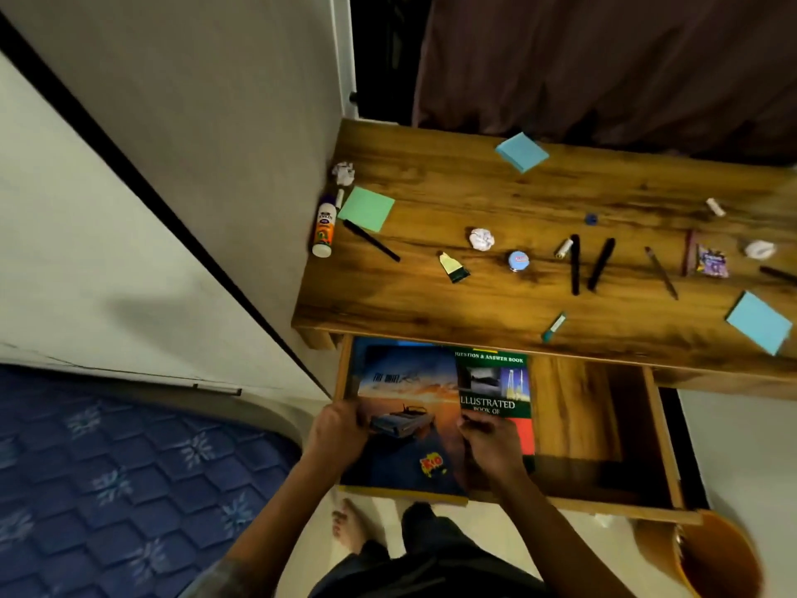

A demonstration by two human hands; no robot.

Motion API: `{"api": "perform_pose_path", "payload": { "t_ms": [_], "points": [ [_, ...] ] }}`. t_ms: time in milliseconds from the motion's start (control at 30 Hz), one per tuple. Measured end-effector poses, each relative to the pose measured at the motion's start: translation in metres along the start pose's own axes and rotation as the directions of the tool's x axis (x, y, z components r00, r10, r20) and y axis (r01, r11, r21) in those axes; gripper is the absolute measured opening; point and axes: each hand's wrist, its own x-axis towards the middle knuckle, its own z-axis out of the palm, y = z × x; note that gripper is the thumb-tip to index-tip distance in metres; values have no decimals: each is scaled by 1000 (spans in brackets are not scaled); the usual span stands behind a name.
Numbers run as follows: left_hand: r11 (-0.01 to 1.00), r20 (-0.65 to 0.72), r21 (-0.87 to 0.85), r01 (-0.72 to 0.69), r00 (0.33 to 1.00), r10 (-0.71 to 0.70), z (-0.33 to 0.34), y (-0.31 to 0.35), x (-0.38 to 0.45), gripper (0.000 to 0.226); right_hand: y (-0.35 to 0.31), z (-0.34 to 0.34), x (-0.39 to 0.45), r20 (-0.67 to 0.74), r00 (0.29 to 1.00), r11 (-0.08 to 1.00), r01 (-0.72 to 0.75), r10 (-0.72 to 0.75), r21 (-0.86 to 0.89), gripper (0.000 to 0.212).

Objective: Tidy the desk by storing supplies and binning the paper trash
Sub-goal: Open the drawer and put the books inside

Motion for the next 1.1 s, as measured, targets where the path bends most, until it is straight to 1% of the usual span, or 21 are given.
{"api": "perform_pose_path", "payload": {
  "t_ms": [67,167,267,300,367,400,433,467,500,533,633,700,767,800,900,933,1033,1100],
  "points": [
    [999,36,51,8,999,-10,-3,5,8,24,-5,8,12,-1,1000,999,-18,18,-31,16],
    [985,86,167,34,995,-49,-8,11,20,41,-11,19,35,-26,998,997,-52,51,-49,15],
    [981,155,195,2,987,-33,-8,25,29,33,-11,22,48,-84,994,995,-78,73,-59,19],
    [982,153,189,-3,988,-26,-6,29,34,31,-8,22,53,-90,993,995,-84,79,-59,17],
    [988,148,152,-3,989,-19,0,36,40,31,-9,21,54,-84,992,994,-101,97,-46,14],
    [987,171,154,-32,985,6,5,36,42,33,-9,21,53,-84,991,994,-104,100,-36,14],
    [986,205,149,-72,978,40,11,35,44,35,-7,22,52,-91,993,996,-79,75,-35,15],
    [981,231,158,-114,970,75,17,35,46,37,-4,24,51,-115,993,998,-45,41,-32,21],
    [981,259,147,-126,962,84,21,37,44,39,1,25,51,-145,989,1000,-16,14,-11,24],
    [985,283,119,-126,955,88,25,40,42,41,5,27,49,-174,985,1000,2,2,20,22],
    [976,278,117,-182,950,144,41,43,35,41,10,27,45,-255,967,999,22,-10,42,16],
    [972,237,132,-196,958,161,49,43,32,47,8,29,46,-271,962,998,49,-36,43,25],
    [974,219,125,-188,963,158,53,42,31,56,7,37,52,-235,972,997,41,-24,71,40],
    [974,231,132,-184,961,150,53,41,30,58,7,42,56,-212,977,998,25,-11,60,41],
    [965,278,212,-152,957,89,53,38,37,58,6,60,70,-140,990,998,1,-10,-65,15],
    [961,281,242,-135,958,64,51,38,37,59,5,63,71,-100,995,995,5,-15,-97,12],
    [936,289,332,-118,957,18,49,33,42,61,8,61,74,-11,996,985,82,-84,-155,15],
    [919,299,370,-133,954,18,50,28,42,56,13,56,74,25,985,952,173,-172,-251,22]
  ]
}}
